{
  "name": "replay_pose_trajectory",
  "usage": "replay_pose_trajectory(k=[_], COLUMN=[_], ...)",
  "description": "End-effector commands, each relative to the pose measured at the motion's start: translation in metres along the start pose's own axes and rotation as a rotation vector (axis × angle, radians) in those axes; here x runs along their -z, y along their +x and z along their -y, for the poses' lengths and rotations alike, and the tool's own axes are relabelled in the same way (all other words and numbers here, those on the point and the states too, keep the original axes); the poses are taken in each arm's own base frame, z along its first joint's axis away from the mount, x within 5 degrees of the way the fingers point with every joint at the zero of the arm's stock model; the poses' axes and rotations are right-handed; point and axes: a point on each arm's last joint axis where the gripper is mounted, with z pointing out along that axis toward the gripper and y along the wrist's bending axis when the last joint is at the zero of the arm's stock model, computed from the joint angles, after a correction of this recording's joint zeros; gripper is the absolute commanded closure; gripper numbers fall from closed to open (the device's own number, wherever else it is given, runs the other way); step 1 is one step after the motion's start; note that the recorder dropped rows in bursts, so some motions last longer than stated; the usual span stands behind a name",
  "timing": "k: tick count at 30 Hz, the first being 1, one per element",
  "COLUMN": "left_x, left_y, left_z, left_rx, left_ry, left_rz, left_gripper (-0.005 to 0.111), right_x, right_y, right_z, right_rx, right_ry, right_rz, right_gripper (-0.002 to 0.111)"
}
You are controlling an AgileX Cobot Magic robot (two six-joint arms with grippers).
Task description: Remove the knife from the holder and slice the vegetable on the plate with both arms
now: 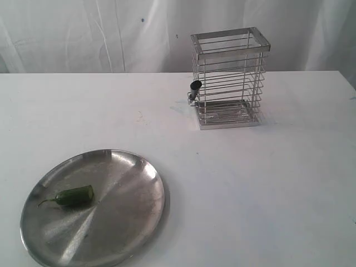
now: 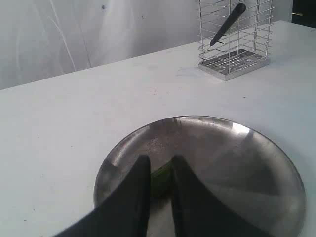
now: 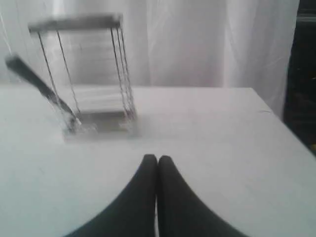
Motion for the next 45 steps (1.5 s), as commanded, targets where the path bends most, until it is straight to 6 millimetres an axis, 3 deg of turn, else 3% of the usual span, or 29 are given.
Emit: replay_pose_trajectory(k=[1,7,12,16,21,25,28,30,33,34,38,42,45], left_x=[0.000,0.000,0.000,0.000,0.000,0.000,0.000,0.000,0.000,0.000,0.000,0.000,0.000], left_y=[0.001,0.001,0.001,0.001,0.001,0.001,0.001,0.001,0.001,0.001,0.001,0.001,0.001], left_z=[0.000,0.000,0.000,0.000,0.000,0.000,0.000,0.000,0.000,0.000,0.000,0.000,0.000], left_rx=[0.004,0.004,0.004,0.004,0.004,0.004,0.004,0.004,0.004,0.004,0.004,0.004,0.004], left_ry=[0.006,0.006,0.006,0.006,0.006,0.006,0.006,0.006,0.006,0.006,0.006,0.006,0.006], left_rz=[0.002,0.002,0.002,0.002,0.002,0.002,0.002,0.002,0.002,0.002,0.002,0.002,0.002], left_gripper=[0.085,0.085,0.085,0.085,0.085,0.085,0.085,0.085,0.085,0.085,0.085,0.085,0.085], right_x=[0.003,0.009,0.009,0.012,0.030,0.038,0.019,0.001,-0.029,-0.049,-0.080,-0.082,-0.081], right_y=[-0.021,-0.036,-0.038,-0.047,-0.092,-0.144,-0.176,-0.186,-0.182,-0.175,-0.174,-0.179,-0.168], right_z=[-0.003,-0.004,-0.004,-0.009,-0.019,-0.031,-0.045,-0.056,-0.069,-0.071,-0.054,-0.041,-0.013], right_rx=[-0.448,-0.521,-0.696,-0.603,-0.607,-0.461,-0.320,-0.169,0.130,0.176,0.220,0.403,0.282], right_ry=[-0.091,-0.154,-0.201,-0.233,-0.296,-0.367,-0.415,-0.444,-0.470,-0.449,-0.197,-0.034,0.256], right_rz=[0.235,0.408,0.409,0.421,0.422,0.425,0.360,0.309,0.204,0.133,0.109,0.143,0.067], right_gripper=[0.108,0.108,0.108,0.108,0.108,0.108,0.108,0.108,0.108,0.108,0.108,0.108,0.108])
